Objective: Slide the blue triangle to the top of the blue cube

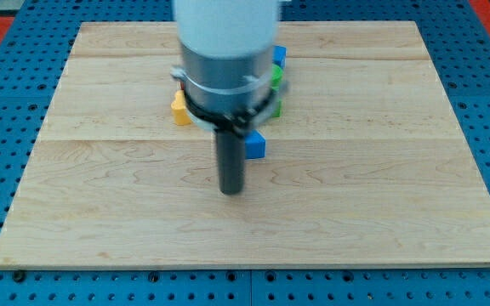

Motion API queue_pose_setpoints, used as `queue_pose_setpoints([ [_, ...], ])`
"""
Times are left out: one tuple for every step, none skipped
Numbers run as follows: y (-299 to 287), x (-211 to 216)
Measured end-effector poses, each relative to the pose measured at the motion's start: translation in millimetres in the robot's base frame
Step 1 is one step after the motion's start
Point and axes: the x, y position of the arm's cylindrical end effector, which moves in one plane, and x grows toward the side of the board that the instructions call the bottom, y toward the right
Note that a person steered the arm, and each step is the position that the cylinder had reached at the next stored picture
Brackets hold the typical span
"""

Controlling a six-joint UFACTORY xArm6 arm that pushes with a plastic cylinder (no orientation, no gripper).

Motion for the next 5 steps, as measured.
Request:
queue_pose_setpoints([
  [-0.7, -31.3],
  [-10.1, -53.4],
  [59.8, -52.6],
  [58.4, -21.1],
  [61.6, 13.6],
])
